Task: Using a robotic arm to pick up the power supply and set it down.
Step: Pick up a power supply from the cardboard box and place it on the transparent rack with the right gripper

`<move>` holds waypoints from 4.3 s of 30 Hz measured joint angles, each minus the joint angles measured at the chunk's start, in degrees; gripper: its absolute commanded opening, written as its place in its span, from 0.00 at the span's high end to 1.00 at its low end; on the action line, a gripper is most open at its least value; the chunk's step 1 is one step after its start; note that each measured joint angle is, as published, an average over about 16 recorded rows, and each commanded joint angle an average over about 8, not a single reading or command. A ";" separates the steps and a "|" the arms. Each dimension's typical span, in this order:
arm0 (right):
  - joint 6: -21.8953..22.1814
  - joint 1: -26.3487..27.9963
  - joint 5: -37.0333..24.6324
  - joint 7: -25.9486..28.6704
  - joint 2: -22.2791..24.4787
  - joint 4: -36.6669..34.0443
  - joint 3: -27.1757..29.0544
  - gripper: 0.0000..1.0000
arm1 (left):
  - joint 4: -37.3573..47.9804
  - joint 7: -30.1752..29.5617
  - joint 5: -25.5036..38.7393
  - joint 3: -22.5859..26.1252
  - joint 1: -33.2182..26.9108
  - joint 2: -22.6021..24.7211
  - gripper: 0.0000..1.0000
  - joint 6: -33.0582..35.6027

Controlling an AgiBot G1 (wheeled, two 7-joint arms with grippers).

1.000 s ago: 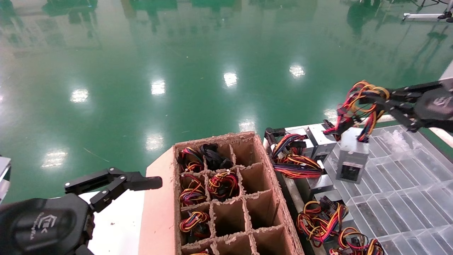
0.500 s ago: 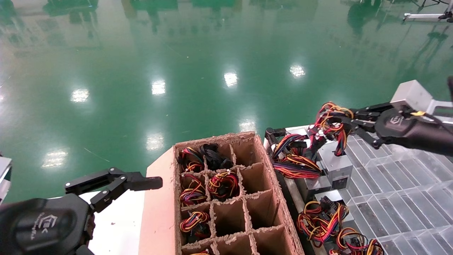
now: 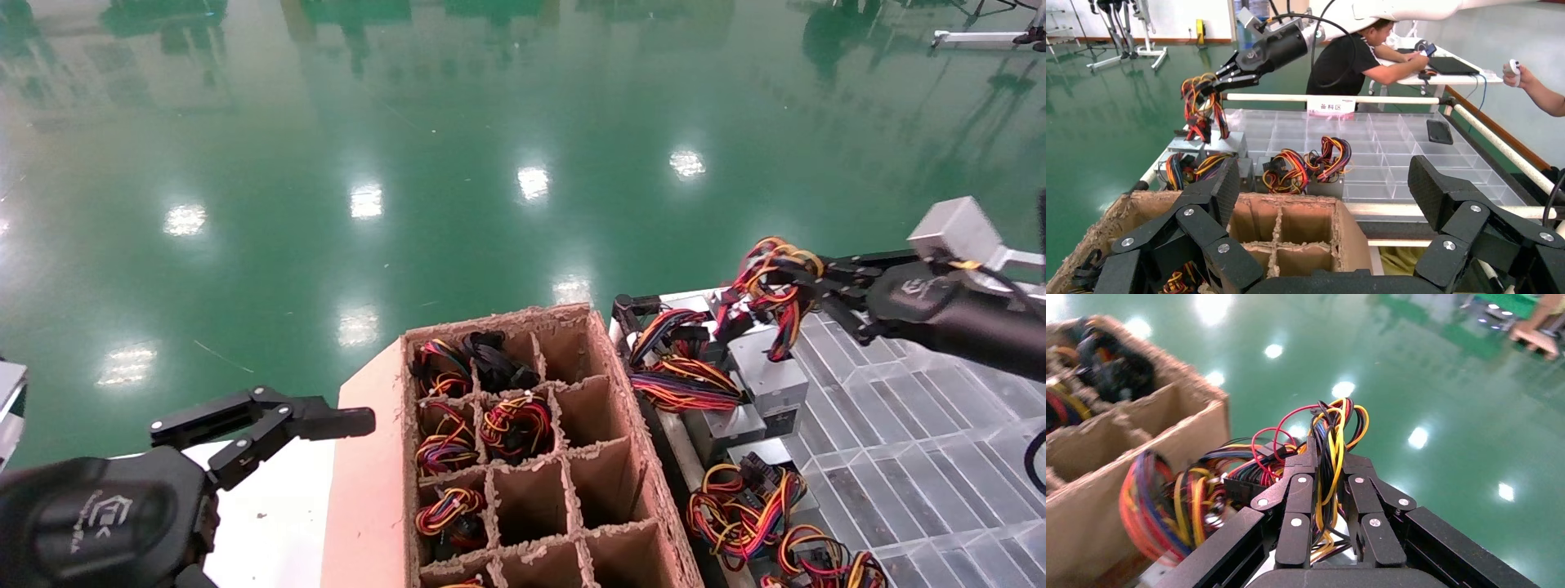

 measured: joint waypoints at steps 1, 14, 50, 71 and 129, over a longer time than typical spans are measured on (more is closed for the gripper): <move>0.21 -0.15 0.44 -0.19 -0.02 -0.60 0.31 1.00 | 0.00 0.00 0.00 0.00 0.00 0.00 0.00 0.00; 3.19 -2.59 4.57 -1.36 -0.49 -5.91 3.20 1.00 | 0.00 0.01 -0.01 0.01 0.00 0.00 0.00 0.00; 7.72 -7.57 13.55 7.98 -6.78 -9.61 9.54 1.00 | 0.00 0.02 -0.03 0.04 -0.01 -0.02 0.00 -0.02; 16.29 -15.11 24.14 13.72 -6.29 -10.56 16.67 1.00 | 0.00 0.03 -0.04 0.06 -0.02 -0.02 0.00 -0.02; 2.29 -21.77 25.19 20.50 -4.23 -6.53 17.43 1.00 | 0.00 0.05 -0.08 0.11 -0.03 -0.04 0.00 -0.04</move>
